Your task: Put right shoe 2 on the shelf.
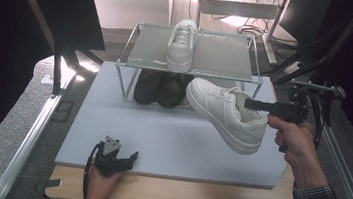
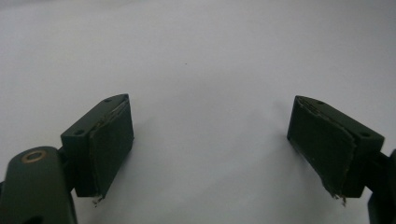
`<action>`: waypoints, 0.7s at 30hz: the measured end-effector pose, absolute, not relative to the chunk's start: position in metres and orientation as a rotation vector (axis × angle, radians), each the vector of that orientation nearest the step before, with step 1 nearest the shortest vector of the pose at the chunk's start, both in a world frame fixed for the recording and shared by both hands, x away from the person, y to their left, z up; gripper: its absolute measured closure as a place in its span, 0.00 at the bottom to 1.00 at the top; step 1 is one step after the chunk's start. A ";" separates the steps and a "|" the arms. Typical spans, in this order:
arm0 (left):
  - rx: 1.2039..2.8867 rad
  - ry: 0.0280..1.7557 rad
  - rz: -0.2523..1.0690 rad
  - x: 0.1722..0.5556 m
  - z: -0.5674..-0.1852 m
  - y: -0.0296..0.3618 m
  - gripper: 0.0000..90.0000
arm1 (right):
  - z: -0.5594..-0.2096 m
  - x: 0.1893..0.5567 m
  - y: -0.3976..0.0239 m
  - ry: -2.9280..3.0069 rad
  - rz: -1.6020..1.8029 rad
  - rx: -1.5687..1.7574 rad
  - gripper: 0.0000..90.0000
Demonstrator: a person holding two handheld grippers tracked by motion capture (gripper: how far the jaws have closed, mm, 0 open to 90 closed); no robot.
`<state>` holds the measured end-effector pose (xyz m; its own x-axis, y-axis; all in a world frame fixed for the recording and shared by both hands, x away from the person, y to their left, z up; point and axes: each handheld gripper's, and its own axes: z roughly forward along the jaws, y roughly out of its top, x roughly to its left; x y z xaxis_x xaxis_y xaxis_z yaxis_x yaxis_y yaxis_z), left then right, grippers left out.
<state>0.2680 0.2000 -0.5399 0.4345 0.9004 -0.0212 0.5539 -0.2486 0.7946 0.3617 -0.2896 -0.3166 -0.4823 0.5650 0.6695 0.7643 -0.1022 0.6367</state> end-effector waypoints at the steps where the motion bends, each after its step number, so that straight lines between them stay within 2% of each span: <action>1: 1.932 1.227 0.581 0.268 -0.540 0.200 0.16 | -0.314 0.362 -0.290 -1.969 -1.633 -1.492 0.93; 21: 1.931 1.227 0.581 0.268 -0.540 0.200 0.16 | -0.280 0.386 -0.289 -1.942 -1.714 -1.583 0.93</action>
